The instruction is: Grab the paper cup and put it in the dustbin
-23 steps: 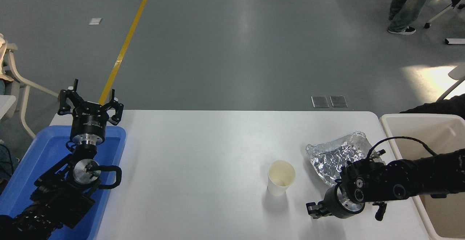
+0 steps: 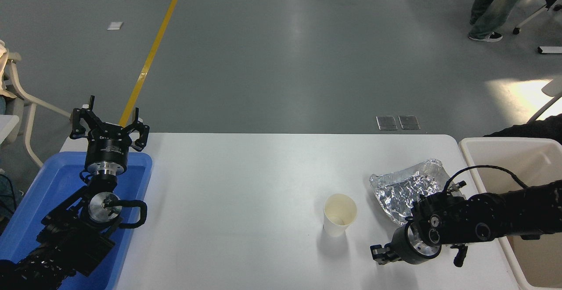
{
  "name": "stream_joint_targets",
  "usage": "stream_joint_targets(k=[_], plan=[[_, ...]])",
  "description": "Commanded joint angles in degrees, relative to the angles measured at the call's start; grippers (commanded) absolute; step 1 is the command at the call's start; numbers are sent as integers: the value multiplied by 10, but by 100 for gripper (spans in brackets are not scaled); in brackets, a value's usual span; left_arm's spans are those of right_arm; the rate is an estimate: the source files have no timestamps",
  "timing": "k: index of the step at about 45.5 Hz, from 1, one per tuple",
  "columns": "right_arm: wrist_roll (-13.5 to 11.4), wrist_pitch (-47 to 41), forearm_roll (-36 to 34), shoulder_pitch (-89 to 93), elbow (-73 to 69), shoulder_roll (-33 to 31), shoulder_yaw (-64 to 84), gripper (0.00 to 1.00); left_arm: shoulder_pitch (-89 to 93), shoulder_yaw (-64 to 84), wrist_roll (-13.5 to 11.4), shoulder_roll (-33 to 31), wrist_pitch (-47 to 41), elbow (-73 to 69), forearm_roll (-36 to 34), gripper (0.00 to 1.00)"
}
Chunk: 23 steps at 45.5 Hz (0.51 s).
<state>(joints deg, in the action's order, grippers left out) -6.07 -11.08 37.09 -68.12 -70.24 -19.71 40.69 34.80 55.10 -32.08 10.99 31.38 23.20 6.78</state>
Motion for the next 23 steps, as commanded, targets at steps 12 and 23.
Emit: stream_joint_targets(k=[12,23], plan=[[1,-47,-10,-106,-59,-48,8,0,0,0,0,0,0,0,1,99],[1,-99,-50,-275,-141,-111,57,0,0,0,0,0,0,0,1,99]])
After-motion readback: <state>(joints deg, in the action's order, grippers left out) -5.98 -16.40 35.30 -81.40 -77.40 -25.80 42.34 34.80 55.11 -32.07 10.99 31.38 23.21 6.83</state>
